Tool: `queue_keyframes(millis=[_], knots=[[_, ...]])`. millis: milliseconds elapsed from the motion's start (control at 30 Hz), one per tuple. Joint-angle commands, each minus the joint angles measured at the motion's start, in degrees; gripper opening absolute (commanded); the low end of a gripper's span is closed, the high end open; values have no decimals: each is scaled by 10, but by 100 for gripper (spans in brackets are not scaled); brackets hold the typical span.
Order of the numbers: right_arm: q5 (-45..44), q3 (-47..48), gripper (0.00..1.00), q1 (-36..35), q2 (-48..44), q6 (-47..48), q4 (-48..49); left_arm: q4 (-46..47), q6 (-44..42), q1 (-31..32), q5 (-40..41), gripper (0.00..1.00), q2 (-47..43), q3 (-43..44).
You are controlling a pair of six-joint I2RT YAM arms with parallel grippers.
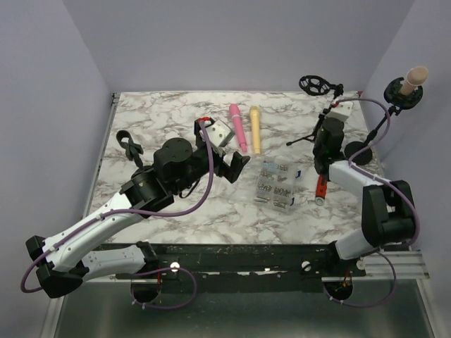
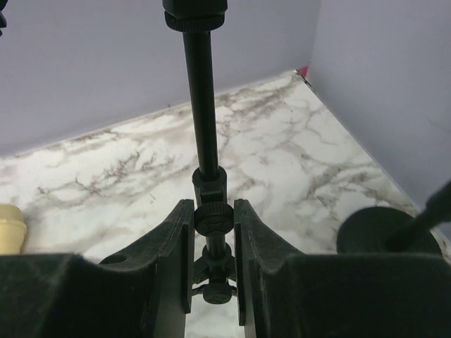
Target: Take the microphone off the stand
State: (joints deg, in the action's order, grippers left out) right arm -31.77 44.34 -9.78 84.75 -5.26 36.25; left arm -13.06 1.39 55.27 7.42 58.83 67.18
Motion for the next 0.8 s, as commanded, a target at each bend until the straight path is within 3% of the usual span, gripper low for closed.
queue_keyframes(millis=[0, 200, 533, 767], knots=[[22, 90, 1, 1, 65, 42, 132, -1, -19, 5, 31, 99, 8, -2], [64, 172, 1, 28, 167, 47, 160, 4, -33, 5, 40, 99, 17, -6], [112, 216, 1, 82, 300, 17, 278, 14, -47, 5, 56, 99, 19, -17], [101, 241, 1, 88, 351, 88, 320, 16, -52, 5, 61, 99, 22, -19]])
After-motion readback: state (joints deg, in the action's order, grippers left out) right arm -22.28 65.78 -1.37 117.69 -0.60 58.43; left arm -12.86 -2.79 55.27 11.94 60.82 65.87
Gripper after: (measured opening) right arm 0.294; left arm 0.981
